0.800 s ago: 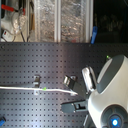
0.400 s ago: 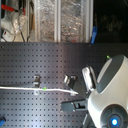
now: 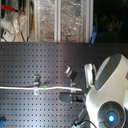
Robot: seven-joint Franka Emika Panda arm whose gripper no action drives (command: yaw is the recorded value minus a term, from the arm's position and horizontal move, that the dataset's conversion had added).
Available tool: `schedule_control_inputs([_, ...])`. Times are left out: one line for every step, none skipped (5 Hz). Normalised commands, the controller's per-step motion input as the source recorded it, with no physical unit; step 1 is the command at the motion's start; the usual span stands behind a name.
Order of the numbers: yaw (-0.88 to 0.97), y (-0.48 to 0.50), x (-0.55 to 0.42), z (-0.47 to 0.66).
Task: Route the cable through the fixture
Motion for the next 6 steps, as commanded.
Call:
schedule_control_inputs([1.0,-0.001,-0.008,0.22])
schedule_control_inputs([-0.08,0.0,0.0,0.0])
schedule_control_inputs([0.1,0.003,-0.531,0.6])
schedule_control_inputs([0.15,0.071,-0.566,0.52])
schedule_control_inputs([0.0,0.071,-0.111,0.18])
schedule_control_inputs([0.0,0.125,-0.369,0.42])
